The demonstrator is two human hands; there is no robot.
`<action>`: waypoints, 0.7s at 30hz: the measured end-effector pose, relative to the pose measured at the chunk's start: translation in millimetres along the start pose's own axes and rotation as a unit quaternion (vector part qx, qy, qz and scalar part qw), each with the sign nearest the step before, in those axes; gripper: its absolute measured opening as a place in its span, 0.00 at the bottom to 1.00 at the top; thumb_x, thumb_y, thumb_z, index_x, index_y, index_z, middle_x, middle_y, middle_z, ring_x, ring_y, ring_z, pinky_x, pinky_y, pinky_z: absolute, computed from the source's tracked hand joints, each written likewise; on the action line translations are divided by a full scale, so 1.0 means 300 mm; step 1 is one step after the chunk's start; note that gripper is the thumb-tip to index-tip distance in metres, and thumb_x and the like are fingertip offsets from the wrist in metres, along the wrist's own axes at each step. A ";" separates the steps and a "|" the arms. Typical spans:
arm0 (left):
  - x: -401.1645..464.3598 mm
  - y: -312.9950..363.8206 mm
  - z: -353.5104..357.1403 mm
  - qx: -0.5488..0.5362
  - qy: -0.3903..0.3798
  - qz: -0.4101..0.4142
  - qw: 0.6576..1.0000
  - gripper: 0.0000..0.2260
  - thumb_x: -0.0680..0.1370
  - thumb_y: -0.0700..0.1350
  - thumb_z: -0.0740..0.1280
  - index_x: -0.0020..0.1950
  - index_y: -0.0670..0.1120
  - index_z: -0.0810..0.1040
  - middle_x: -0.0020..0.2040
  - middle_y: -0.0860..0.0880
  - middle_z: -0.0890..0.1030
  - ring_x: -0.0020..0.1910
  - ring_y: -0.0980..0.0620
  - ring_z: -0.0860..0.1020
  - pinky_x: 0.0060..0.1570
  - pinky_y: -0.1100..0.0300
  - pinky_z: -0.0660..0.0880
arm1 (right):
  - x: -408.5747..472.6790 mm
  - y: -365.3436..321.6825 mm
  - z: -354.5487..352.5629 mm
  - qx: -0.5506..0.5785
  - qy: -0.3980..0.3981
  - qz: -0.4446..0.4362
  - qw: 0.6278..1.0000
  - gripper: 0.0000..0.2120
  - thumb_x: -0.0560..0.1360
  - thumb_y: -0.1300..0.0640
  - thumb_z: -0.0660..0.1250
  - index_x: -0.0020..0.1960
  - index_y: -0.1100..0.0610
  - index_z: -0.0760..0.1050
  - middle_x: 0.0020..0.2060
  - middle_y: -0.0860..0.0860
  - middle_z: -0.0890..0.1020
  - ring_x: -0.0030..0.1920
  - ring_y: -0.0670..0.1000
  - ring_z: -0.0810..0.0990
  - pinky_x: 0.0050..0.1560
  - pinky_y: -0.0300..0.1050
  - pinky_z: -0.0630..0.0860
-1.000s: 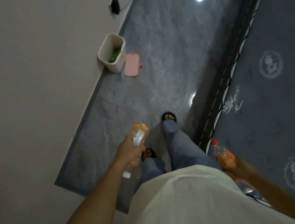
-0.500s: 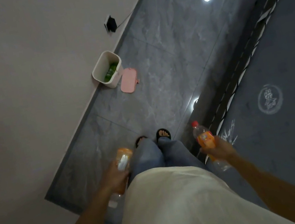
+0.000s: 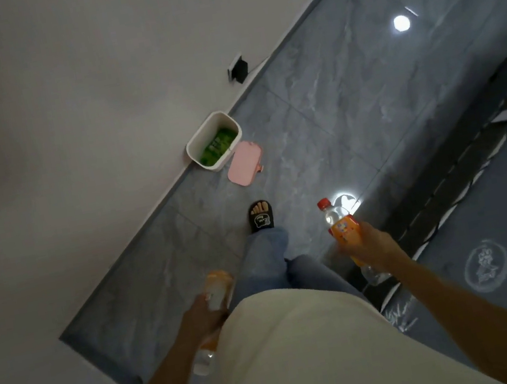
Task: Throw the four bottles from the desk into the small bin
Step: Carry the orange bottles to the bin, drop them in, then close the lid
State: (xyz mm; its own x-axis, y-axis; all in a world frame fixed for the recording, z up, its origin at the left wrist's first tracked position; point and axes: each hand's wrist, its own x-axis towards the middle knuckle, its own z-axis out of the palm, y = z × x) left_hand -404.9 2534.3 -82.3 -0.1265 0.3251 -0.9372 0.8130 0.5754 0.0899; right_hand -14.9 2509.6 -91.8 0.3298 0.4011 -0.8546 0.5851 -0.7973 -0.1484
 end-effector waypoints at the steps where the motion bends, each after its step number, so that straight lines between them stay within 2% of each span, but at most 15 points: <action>1: 0.016 0.049 -0.037 0.007 -0.003 0.006 1.000 0.28 0.75 0.49 0.74 0.72 0.40 0.71 0.66 0.39 0.78 0.63 0.40 0.79 0.63 0.48 0.76 | 0.016 -0.019 -0.024 -0.008 -0.005 0.004 1.000 0.38 0.66 0.35 0.74 0.68 0.55 0.69 0.57 0.56 0.81 0.55 0.58 0.81 0.50 0.45 0.71; 4: 0.085 0.194 -0.133 0.009 0.017 0.024 1.000 0.32 0.71 0.51 0.77 0.70 0.42 0.70 0.64 0.39 0.79 0.61 0.40 0.79 0.59 0.51 0.76 | 0.058 -0.055 -0.102 -0.034 -0.012 0.011 0.999 0.38 0.65 0.33 0.72 0.67 0.54 0.70 0.55 0.56 0.81 0.55 0.60 0.81 0.50 0.46 0.71; 8: 0.164 0.383 -0.227 -0.045 0.036 0.069 0.996 0.30 0.69 0.54 0.77 0.67 0.45 0.73 0.59 0.42 0.81 0.55 0.43 0.81 0.52 0.53 0.77 | 0.099 -0.074 -0.200 -0.036 -0.021 0.024 0.999 0.36 0.65 0.30 0.66 0.65 0.52 0.73 0.55 0.57 0.83 0.56 0.60 0.81 0.57 0.52 0.76; 11: 0.211 0.519 -0.276 -0.069 0.047 0.090 0.992 0.37 0.64 0.61 0.73 0.69 0.47 0.71 0.61 0.44 0.80 0.58 0.42 0.80 0.56 0.50 0.76 | 0.159 -0.076 -0.277 -0.065 -0.038 0.038 0.996 0.33 0.68 0.35 0.70 0.65 0.54 0.73 0.57 0.58 0.82 0.57 0.61 0.81 0.58 0.51 0.76; 13: 0.235 0.587 -0.288 -0.093 0.059 0.093 0.990 0.40 0.61 0.64 0.71 0.69 0.47 0.71 0.60 0.45 0.80 0.57 0.42 0.80 0.55 0.50 0.76 | 0.205 -0.089 -0.334 -0.083 -0.045 0.041 0.995 0.30 0.71 0.39 0.71 0.65 0.56 0.73 0.56 0.58 0.82 0.57 0.60 0.82 0.58 0.52 0.77; 15: 0.259 0.635 -0.279 -0.110 0.067 0.087 0.988 0.39 0.64 0.62 0.74 0.70 0.48 0.69 0.62 0.45 0.79 0.56 0.43 0.79 0.52 0.53 0.73 | 0.250 -0.111 -0.397 -0.094 -0.050 0.030 0.994 0.29 0.73 0.40 0.70 0.67 0.55 0.71 0.57 0.58 0.82 0.57 0.59 0.81 0.55 0.50 0.76; 18: 0.293 0.658 -0.225 -0.144 0.078 0.053 0.985 0.37 0.68 0.57 0.75 0.73 0.49 0.66 0.63 0.45 0.78 0.56 0.43 0.78 0.49 0.54 0.71 | 0.349 -0.176 -0.508 -0.138 -0.064 0.016 0.988 0.31 0.73 0.40 0.70 0.68 0.57 0.70 0.60 0.59 0.80 0.59 0.61 0.80 0.58 0.52 0.75; 21: 0.311 0.640 -0.137 -0.186 0.079 0.016 0.979 0.35 0.69 0.59 0.74 0.71 0.51 0.66 0.59 0.45 0.80 0.47 0.48 0.77 0.45 0.56 0.71 | 0.459 -0.285 -0.596 -0.166 -0.075 -0.035 0.983 0.32 0.69 0.41 0.74 0.67 0.55 0.70 0.57 0.55 0.81 0.54 0.55 0.81 0.53 0.47 0.75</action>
State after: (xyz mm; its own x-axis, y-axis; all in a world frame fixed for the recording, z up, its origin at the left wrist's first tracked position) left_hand -283.9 2706.0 -138.6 -0.2143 0.4433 -0.8704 0.5590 0.7864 0.2629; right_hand 113.0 2713.5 -107.9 0.1820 0.3581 -0.9158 0.8196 -0.5699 -0.0600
